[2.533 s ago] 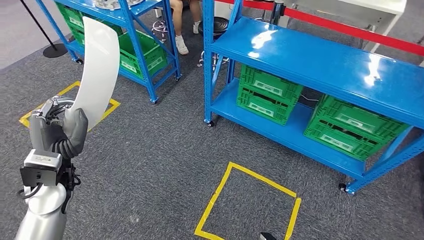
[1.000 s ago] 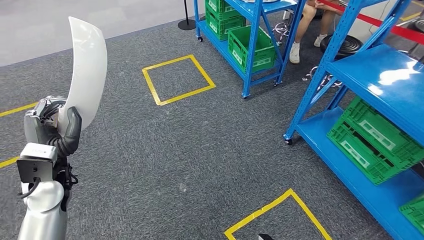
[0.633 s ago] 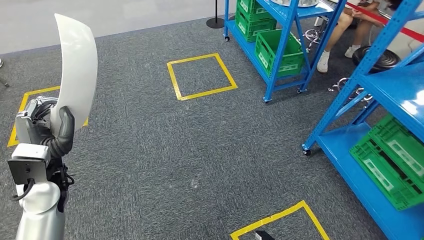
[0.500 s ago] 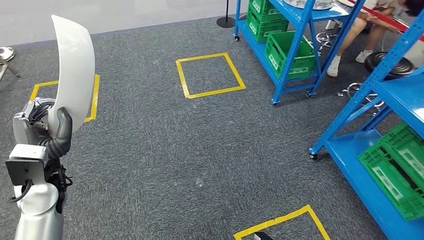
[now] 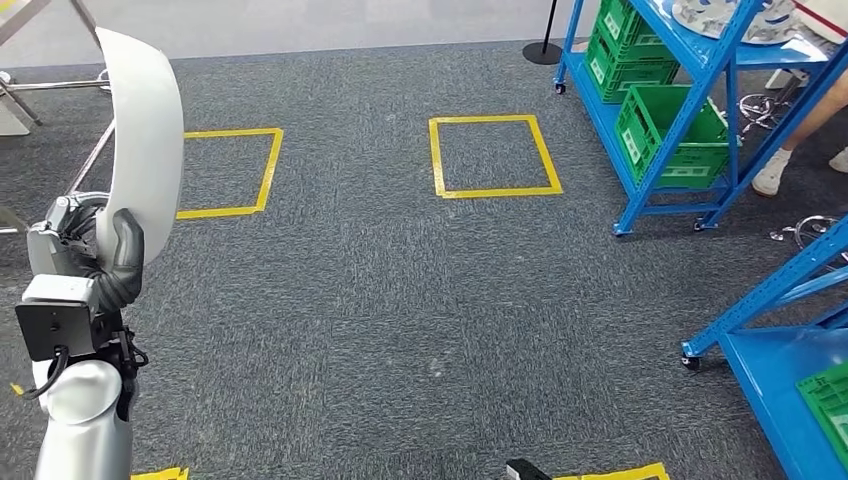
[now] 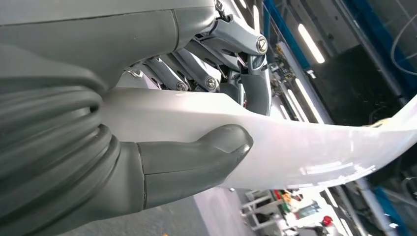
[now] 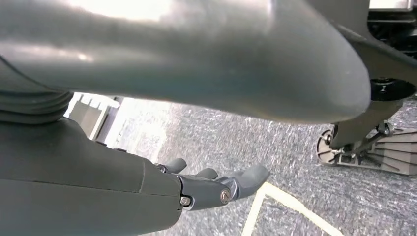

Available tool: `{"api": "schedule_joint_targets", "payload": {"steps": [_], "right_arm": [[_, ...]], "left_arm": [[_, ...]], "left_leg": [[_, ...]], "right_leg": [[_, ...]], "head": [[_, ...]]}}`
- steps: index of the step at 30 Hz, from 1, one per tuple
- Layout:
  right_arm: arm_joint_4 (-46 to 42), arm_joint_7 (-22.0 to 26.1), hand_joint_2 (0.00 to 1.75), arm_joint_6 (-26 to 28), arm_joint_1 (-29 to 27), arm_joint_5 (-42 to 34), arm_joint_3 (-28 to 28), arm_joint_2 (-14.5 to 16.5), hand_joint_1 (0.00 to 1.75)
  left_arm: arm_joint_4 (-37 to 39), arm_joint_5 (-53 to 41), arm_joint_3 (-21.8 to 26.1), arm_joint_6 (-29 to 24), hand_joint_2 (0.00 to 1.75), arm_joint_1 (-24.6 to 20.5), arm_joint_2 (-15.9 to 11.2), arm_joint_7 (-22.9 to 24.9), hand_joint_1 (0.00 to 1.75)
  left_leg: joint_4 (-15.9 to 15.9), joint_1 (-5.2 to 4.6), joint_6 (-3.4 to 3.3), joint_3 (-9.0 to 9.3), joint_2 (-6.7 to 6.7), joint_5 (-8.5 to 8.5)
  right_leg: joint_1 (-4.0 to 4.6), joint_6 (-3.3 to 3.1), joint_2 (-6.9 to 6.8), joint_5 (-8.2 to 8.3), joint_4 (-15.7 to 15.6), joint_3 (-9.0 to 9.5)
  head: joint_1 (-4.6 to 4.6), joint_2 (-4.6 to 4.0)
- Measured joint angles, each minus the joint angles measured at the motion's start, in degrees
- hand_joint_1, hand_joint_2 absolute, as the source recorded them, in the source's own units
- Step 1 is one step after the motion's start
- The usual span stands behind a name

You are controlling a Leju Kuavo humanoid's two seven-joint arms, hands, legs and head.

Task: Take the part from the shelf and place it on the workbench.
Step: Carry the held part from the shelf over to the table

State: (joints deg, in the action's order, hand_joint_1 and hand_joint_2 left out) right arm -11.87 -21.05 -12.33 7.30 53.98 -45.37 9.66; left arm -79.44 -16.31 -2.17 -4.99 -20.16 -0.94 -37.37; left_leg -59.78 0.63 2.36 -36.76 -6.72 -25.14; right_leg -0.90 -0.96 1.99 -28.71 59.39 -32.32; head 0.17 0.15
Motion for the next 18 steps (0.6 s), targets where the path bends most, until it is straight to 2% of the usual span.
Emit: {"api": "schedule_joint_targets", "payload": {"steps": [2, 3, 4, 5, 6, 7, 8, 10, 11, 12, 13, 14, 15, 16, 18], "right_arm": [[0.0, 0.1, 0.0, -0.2, 0.0, 0.0, 0.2, 0.0, 0.0], [0.0, 0.1, 0.0, -0.2, -0.1, 0.0, 0.2, 0.0, 0.0], [0.0, 0.1, 0.0, -0.2, -0.1, 0.1, 0.2, -0.1, 0.0], [0.0, 0.1, 0.0, -0.2, -0.2, 0.1, 0.2, -0.1, 0.0], [0.0, 0.0, 0.0, -0.2, -0.2, 0.1, 0.2, -0.1, 0.0], [0.0, 0.1, 0.0, -0.2, -0.2, 0.1, 0.2, -0.1, 0.0], [0.0, 0.1, 0.0, -0.2, -0.2, 0.1, 0.2, -0.1, 0.0], [0.0, 0.1, 0.0, -0.2, -0.2, 0.2, 0.2, -0.2, 0.0], [0.0, 0.1, 0.0, -0.2, -0.2, 0.3, 0.3, -0.2, 0.0], [0.0, 0.1, 0.0, -0.2, -0.2, 0.4, 0.3, -0.2, 0.0], [0.0, 0.0, 0.0, -0.2, -0.2, 0.5, 0.3, -0.2, 0.0], [0.0, -0.1, 0.0, -0.2, -0.2, 0.6, 0.4, -0.2, 0.0], [0.0, -0.3, 0.0, -0.3, -0.1, 0.8, 0.4, -0.1, 0.0], [0.0, -0.3, 0.0, -0.3, -0.1, 0.9, 0.5, -0.1, 0.0], [0.0, -0.1, 0.0, -0.3, -0.3, 1.0, 0.6, -0.1, 0.0]], "left_arm": [[0.7, 0.0, 0.0, -0.1, 1.75, -0.4, 0.0, -0.2, 1.75], [1.1, 0.0, 0.0, -0.1, 1.75, -0.6, 0.1, -0.3, 1.75], [1.5, 0.0, 0.0, -0.3, 1.75, -0.8, 0.2, -0.4, 1.75], [2.0, 0.0, 0.0, -0.4, 1.75, -0.8, 0.2, -0.6, 1.75], [2.4, 0.0, 0.0, -0.6, 1.75, -0.8, 0.3, -0.7, 1.75], [2.7, 0.0, 0.0, -0.6, 1.75, -0.9, 0.3, -0.7, 1.75], [3.0, 0.1, 0.0, -0.7, 1.75, -1.1, 0.3, -0.8, 1.75], [3.4, 0.3, 0.0, -0.9, 1.75, -1.7, 0.3, -1.0, 1.75], [3.6, 0.4, -0.1, -1.0, 1.75, -2.0, 0.4, -1.2, 1.75], [3.8, 0.6, -0.1, -1.3, 1.75, -2.4, 0.4, -1.3, 1.75], [4.0, 0.9, -0.1, -1.5, 1.75, -2.6, 0.4, -1.5, 1.75], [4.1, 1.1, -0.1, -1.8, 1.75, -2.8, 0.4, -1.6, 1.75], [4.2, 1.2, -0.1, -2.2, 1.75, -3.0, 0.4, -1.7, 1.75], [4.3, 1.4, -0.1, -2.6, 1.75, -3.3, 0.4, -1.9, 1.75], [4.5, 1.7, -0.1, -3.2, 1.75, -3.6, 0.6, -2.2, 1.75]], "left_leg": [[-4.7, -0.2, 0.24, -2.19, 4.22, -2.75], [-8.5, -0.22, 0.37, -3.88, 5.54, -4.62], [-12.1, -0.19, 0.47, -5.49, 6.07, -6.09], [-14.4, -0.16, 0.51, -6.49, 6.26, -6.71], [-14.7, -0.16, 0.5, -6.49, 6.36, -6.31], [-12.7, -0.17, 0.42, -5.32, 6.6, -4.96], [-8.8, -0.23, 0.24, -3.18, 7.38, -3.11], [-1.8, -0.73, -0.53, 0.68, 9.84, -0.94], [0.0, -0.97, -0.96, 1.62, 10.59, -0.65], [0.3, -1.2, -1.35, 1.73, 10.64, -0.84], [0.5, -1.16, -1.71, 1.68, 9.87, -0.68], [0.7, -1.07, -2.01, 1.72, 9.16, -0.56], [0.9, -0.9, -2.33, 1.8, 8.47, -0.42], [1.1, -0.68, -2.63, 1.89, 7.76, -0.26], [1.2, -0.45, -2.96, 1.9, 6.34, -0.12]], "right_leg": [[0.14, -0.68, -1.53, 0.24, -0.4, 0.15], [0.29, -0.88, -2.33, 0.2, -0.4, 0.13], [0.42, -1.0, -3.22, 0.13, -0.3, 0.12], [0.51, -1.1, -4.08, 0.05, -0.3, 0.12], [0.57, -1.16, -4.88, -0.03, -0.3, 0.13], [0.62, -1.16, -5.66, -0.14, -0.3, 0.2], [0.67, -1.09, -6.38, -0.28, -0.2, 0.34], [0.94, -0.69, -7.67, -0.64, -0.1, 0.6], [1.06, -0.42, -8.21, -0.79, -0.1, 0.7], [1.14, -0.15, -8.77, -0.89, -0.1, 0.8], [1.16, 0.14, -9.39, -0.98, -0.2, 0.97], [1.08, 0.48, -9.5, -1.18, -0.1, 1.07], [0.98, 0.8, -8.58, -1.71, 0.4, 0.96], [0.9, 1.1, -6.98, -2.74, 2.0, 0.3], [0.68, 1.43, -3.33, -5.99, 8.6, -2.85]], "head": [[-0.4, 0.0], [-0.62, 0.0], [-0.64, 0.0], [-0.64, 0.0], [-0.65, 0.0], [-0.65, 0.0], [-0.65, 0.0], [-0.63, 0.0], [-0.63, 0.0], [-0.62, 0.0], [-0.62, 0.0], [-0.64, 0.0], [-0.6, 0.0], [-0.49, 0.0], [-0.2, 0.0]]}}
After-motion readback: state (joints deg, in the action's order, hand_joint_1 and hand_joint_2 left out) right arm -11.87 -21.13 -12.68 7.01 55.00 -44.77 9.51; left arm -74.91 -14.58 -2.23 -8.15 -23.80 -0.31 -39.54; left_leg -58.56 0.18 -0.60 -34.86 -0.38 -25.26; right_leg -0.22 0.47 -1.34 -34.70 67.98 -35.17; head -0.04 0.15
